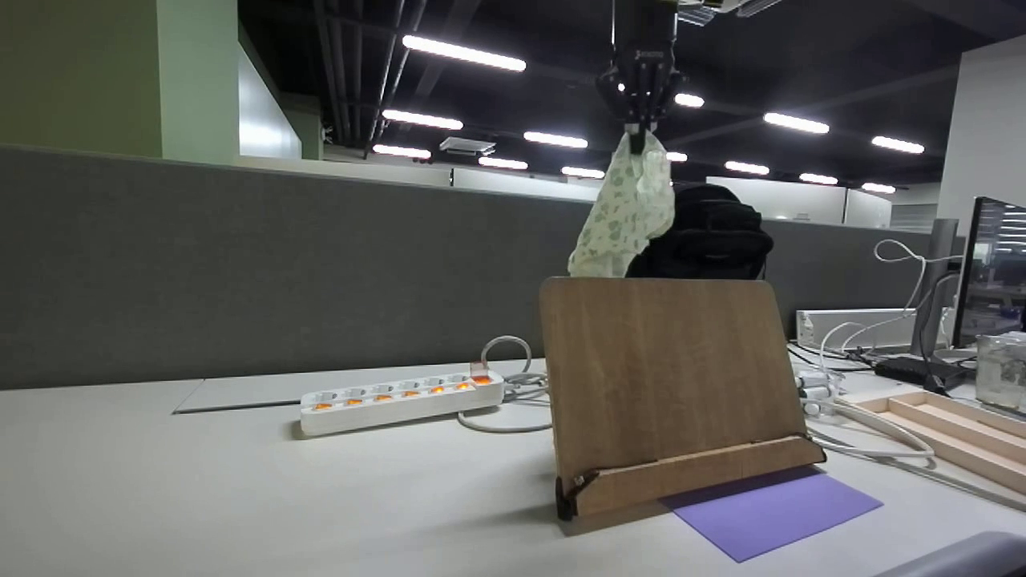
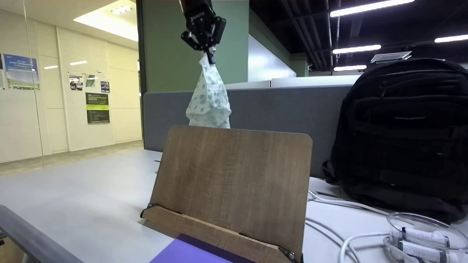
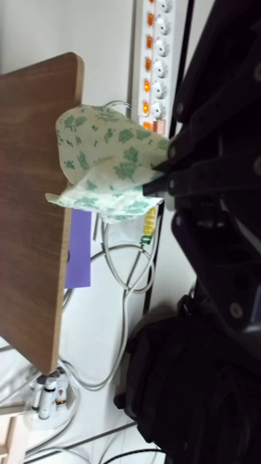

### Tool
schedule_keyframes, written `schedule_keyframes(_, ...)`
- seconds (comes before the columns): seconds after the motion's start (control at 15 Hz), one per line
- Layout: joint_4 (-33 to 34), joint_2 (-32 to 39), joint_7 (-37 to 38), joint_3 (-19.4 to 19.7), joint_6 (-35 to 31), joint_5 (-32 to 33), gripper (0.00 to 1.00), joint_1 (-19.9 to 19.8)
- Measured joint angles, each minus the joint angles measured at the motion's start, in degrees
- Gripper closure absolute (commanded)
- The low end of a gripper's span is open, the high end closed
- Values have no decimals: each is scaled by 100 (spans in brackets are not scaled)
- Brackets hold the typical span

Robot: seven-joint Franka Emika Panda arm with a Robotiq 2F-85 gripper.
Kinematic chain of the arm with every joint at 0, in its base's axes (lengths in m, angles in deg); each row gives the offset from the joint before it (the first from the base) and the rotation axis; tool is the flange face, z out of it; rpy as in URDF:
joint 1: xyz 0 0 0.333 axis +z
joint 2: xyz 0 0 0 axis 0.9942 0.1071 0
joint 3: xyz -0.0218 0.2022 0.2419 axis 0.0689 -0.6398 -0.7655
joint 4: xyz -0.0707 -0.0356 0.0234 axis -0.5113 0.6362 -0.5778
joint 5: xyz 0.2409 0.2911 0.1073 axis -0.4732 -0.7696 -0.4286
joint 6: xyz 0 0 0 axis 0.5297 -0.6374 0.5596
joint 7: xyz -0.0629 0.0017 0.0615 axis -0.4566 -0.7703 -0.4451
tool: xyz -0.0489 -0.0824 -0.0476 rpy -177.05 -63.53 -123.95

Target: Put the towel on top of the wooden board

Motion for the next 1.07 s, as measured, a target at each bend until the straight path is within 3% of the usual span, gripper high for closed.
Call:
schedule_keyframes(0.47, -380, -472, -328, 208, 1219, 170, 100, -172)
schedule_keyframes(0.73, -630, -535, -335, 321, 1097, 261, 100, -301)
schedule_keyframes(1.07, -1222, -455, -252, 367, 256, 254, 100, -351)
